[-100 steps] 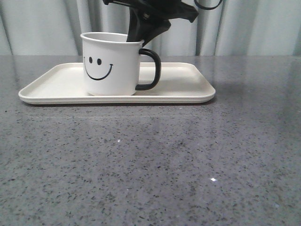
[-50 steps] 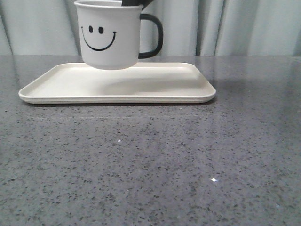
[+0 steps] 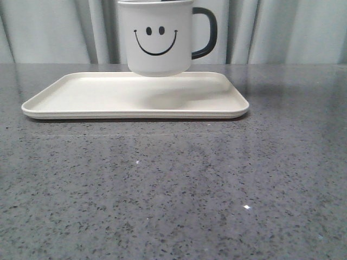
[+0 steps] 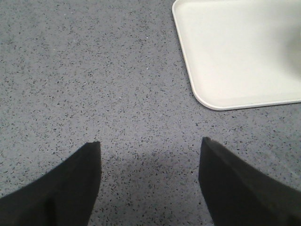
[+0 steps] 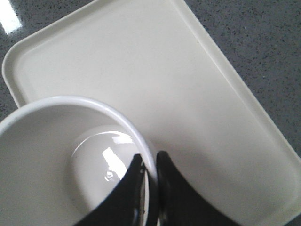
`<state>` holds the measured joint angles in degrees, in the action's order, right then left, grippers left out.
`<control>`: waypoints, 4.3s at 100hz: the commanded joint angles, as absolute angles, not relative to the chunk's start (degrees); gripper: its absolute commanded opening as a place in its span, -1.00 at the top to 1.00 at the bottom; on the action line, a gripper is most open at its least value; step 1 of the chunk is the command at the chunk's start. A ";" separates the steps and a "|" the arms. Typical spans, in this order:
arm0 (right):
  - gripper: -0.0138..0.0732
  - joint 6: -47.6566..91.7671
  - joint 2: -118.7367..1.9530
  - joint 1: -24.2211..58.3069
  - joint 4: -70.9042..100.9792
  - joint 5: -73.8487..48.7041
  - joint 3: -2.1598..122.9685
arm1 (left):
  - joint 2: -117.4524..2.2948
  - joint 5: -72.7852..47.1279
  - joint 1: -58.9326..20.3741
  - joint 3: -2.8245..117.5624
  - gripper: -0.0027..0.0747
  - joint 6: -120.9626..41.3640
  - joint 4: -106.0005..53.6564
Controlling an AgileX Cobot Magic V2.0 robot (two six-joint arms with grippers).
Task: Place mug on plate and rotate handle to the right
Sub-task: 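Lift the mug slightly with the right gripper and turn it, then set the turned mug back on the tray and release with the right gripper, then raise the right gripper out of the mug and withdraw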
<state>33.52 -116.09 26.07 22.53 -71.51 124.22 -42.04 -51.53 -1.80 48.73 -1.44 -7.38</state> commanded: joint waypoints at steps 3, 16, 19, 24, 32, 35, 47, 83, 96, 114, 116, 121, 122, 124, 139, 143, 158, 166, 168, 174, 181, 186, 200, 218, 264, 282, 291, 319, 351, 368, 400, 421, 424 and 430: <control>0.82 34.64 -114.23 25.64 25.20 -74.17 127.01 | -41.86 -48.07 -1.57 50.22 -0.21 -1.01 -8.14; 0.82 35.37 -115.32 25.64 25.31 -73.84 127.01 | -41.86 -48.07 -1.57 50.22 -0.21 -1.01 -8.14; 0.82 35.53 -115.48 25.64 25.37 -73.84 127.01 | -41.86 -48.07 -1.57 50.22 -0.21 -1.01 -8.14; 0.82 35.82 -115.59 25.64 25.58 -73.84 127.01 | -41.86 -48.07 -1.57 50.22 -0.21 -1.01 -8.14; 0.82 36.66 -115.59 25.69 26.59 -73.84 127.01 | -41.86 -48.07 -1.57 50.22 -0.21 -1.01 -8.14; 0.82 37.06 -115.59 25.69 27.34 -73.71 127.01 | -41.86 -48.07 -1.57 50.22 -0.21 -1.01 -8.14; 0.82 37.81 -115.75 25.87 28.35 -72.78 127.01 | -41.86 -48.07 -1.57 50.22 -0.21 -1.01 -8.14; 0.82 39.13 -118.45 26.97 28.35 -72.76 127.01 | -41.86 -48.07 -1.57 50.22 -0.21 -1.01 -8.14; 0.82 39.13 -118.70 26.98 28.35 -72.01 127.01 | -41.86 -48.07 -1.57 50.22 -0.21 -1.01 -8.14; 0.82 39.13 -118.70 26.98 28.17 -71.06 127.01 | -41.86 -48.07 -1.57 50.22 -0.21 -1.01 -8.14; 0.82 39.13 -118.70 26.98 28.17 -71.06 127.01 | -41.86 -48.07 -1.57 50.22 -0.21 -1.01 -8.14; 0.82 39.13 -118.70 26.98 28.17 -70.83 127.01 | -41.86 -48.07 -1.57 50.22 -0.21 -1.01 -8.14; 0.82 39.13 -118.70 26.98 28.17 -70.83 127.01 | -41.86 -48.07 -1.57 50.22 -0.21 -1.01 -8.14; 0.82 39.13 -118.70 26.98 28.12 -70.77 127.01 | -41.86 -48.07 -1.57 50.22 -0.21 -1.01 -8.14; 0.82 39.13 -118.70 26.98 27.99 -70.13 127.01 | -41.86 -48.07 -1.57 50.22 -0.21 -1.01 -8.14; 0.82 39.13 -118.82 26.98 27.94 -69.95 127.01 | -41.86 -48.07 -1.57 50.22 -0.21 -1.01 -8.14; 0.82 39.13 -119.59 26.98 27.88 -69.59 127.01 | -41.86 -48.07 -1.57 50.22 -0.21 -1.01 -8.14; 0.82 39.13 -120.12 26.98 27.88 -69.46 127.01 | -41.86 -48.07 -1.57 50.22 -0.21 -1.01 -8.14; 0.82 39.13 -120.15 26.98 27.88 -69.46 127.01 | -41.86 -48.07 -1.57 50.22 -0.21 -1.01 -8.14; 0.82 39.13 -120.24 26.98 27.88 -69.41 127.01 | -41.86 -48.07 -1.57 50.22 -0.21 -1.01 -8.14; 0.82 39.13 -120.33 26.98 27.88 -69.26 127.01 | -41.86 -48.07 -1.57 50.22 -0.21 -1.01 -8.14; 0.82 39.13 -120.43 26.98 27.88 -69.20 127.01 | -41.86 -48.07 -1.57 50.22 -0.21 -1.01 -8.14; 0.82 39.13 -120.39 26.98 27.88 -69.32 127.01 | -41.86 -48.13 -1.57 50.22 -0.21 -1.01 -8.14; 0.75 39.13 -120.39 26.81 27.88 -69.44 127.01 | -41.86 -48.13 -1.57 50.22 -0.21 -1.01 -8.14; -0.38 35.26 -118.43 26.09 27.88 -66.92 127.01 | -41.86 -48.13 -1.57 50.22 -0.21 -1.01 -8.14; -0.38 32.98 -113.26 23.76 27.63 -66.68 127.01 | -41.86 -48.13 -1.57 50.22 -0.21 -1.01 -8.14; -0.38 31.34 -110.17 22.01 26.76 -66.68 127.01 | -41.86 -48.13 -1.57 50.22 -0.21 -1.01 -8.14; -0.37 25.44 -98.67 17.27 22.12 -69.97 124.89 | -41.86 -48.13 -1.57 50.22 -0.21 -1.01 -8.14; -0.37 21.19 -76.33 15.08 8.57 -58.01 98.90 | -41.86 -48.13 -1.57 50.22 -0.21 -1.01 -8.14; -0.37 20.91 -63.96 15.08 8.46 -49.98 81.23 | -41.86 -47.92 -1.57 50.22 -0.21 -1.01 -8.14; -0.37 17.77 -46.87 10.28 8.34 -37.53 55.56 | -41.86 -47.84 -1.57 50.22 -0.21 -1.01 -8.14; -0.37 14.37 -35.60 5.75 8.34 -31.91 42.47 | -41.86 -47.84 -1.57 50.22 -0.21 -1.01 -8.14; -0.37 13.95 -34.21 5.47 8.34 -30.96 40.77 | -41.86 -47.84 -1.57 50.22 -0.21 -1.01 -8.14; -0.37 13.61 -31.01 5.16 8.34 -29.25 37.97 | -41.86 -47.84 -1.57 50.22 -0.21 -1.01 -8.14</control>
